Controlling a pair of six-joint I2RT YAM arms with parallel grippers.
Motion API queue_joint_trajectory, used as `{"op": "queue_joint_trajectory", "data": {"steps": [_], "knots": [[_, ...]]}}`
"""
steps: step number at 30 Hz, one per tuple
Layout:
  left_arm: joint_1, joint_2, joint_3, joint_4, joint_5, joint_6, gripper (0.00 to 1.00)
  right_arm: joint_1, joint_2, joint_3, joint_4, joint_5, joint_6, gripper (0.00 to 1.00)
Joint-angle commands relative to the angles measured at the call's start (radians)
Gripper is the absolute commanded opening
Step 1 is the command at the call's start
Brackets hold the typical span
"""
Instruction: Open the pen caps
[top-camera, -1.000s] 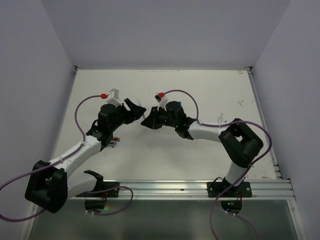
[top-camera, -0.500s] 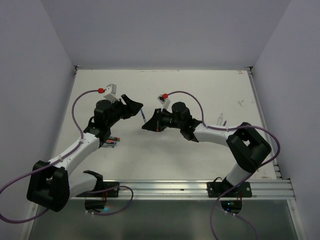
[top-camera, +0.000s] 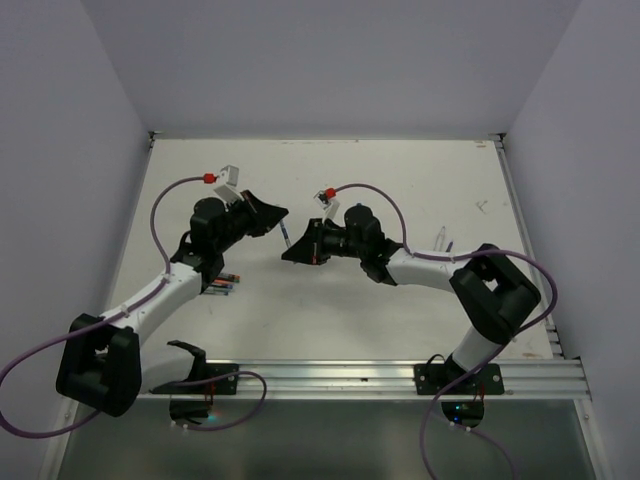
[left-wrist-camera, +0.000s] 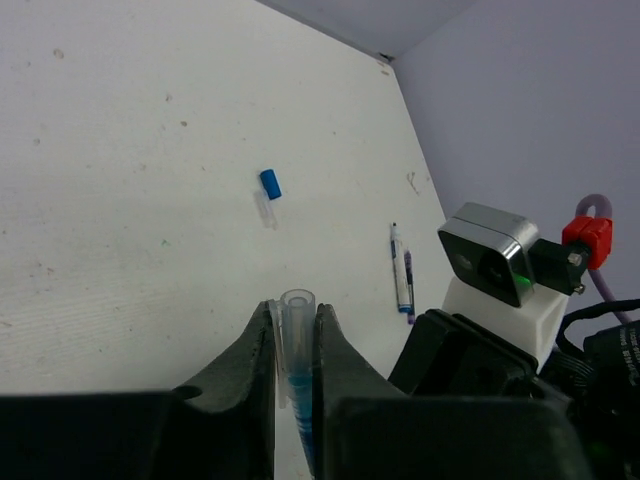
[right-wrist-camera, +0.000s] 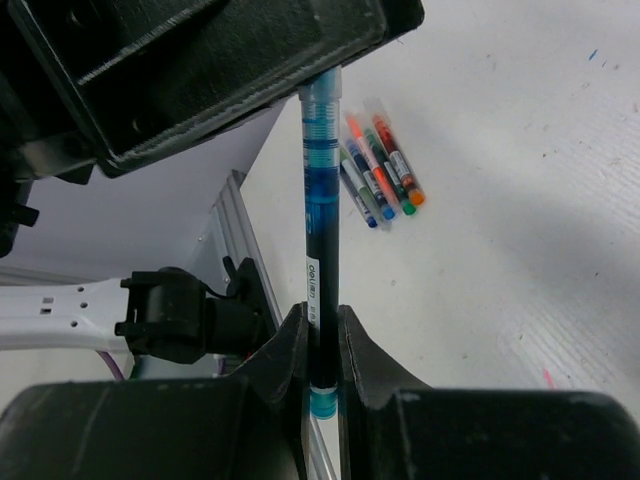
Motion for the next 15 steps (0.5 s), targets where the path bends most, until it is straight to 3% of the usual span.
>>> {"op": "queue_joint_trajectory", "data": {"steps": [1,6,8,15], "knots": [[0.005,0.008,0.044,0.040,0.016,0.019,0.02,-0.004,0.005,0.001,0.054,-0.024,0.006,0.00],[0.005,0.028,0.068,-0.011,-0.004,0.022,0.00,-0.001,0.000,0.007,0.002,0.018,-0.032,0.00],[0.005,0.039,0.099,-0.066,-0.036,0.030,0.00,-0.001,-0.004,0.020,-0.097,0.056,-0.096,0.00],[0.003,0.079,0.176,-0.172,-0.228,-0.041,0.00,0.025,-0.052,0.037,-0.321,0.297,-0.241,0.00]]}}
